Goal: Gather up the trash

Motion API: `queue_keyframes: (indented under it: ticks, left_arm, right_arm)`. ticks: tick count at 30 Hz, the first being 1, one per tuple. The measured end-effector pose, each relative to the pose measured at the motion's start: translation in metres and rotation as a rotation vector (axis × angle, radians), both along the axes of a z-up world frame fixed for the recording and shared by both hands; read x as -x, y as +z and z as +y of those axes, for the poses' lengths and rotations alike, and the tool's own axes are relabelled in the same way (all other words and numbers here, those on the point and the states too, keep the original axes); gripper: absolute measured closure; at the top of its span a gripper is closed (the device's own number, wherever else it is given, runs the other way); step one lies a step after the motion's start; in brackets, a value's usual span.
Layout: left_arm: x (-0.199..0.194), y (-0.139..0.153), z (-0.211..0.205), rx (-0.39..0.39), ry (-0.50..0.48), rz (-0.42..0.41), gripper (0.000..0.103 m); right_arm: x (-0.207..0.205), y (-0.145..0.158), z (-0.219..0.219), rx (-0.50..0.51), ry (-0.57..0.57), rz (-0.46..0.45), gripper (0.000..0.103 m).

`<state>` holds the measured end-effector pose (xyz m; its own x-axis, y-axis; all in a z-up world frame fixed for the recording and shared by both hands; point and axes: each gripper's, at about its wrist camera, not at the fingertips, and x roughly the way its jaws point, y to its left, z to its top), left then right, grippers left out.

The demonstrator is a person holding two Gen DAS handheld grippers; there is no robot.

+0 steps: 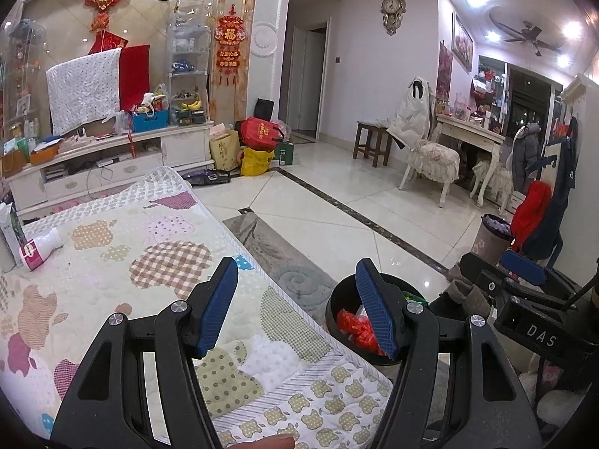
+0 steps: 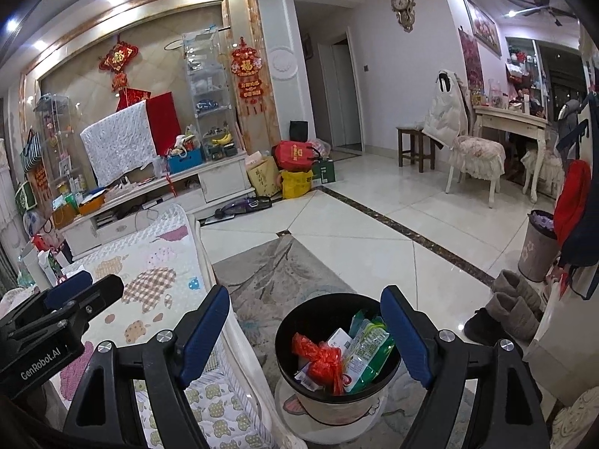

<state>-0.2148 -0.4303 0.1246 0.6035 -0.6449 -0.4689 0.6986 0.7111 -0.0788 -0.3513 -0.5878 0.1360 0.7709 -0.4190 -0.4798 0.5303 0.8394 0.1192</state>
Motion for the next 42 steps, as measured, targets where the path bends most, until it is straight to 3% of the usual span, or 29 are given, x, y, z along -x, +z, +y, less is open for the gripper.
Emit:
queue_keyframes:
  ticks: [42]
  left_arm:
    - [0.0059,-0.0038,-0.0037,-0.009,-0.013,-0.001,0.038]
  right_arm:
    - [-0.0056,-0.0010,0.0006,0.011,0.021,0.034,0.021]
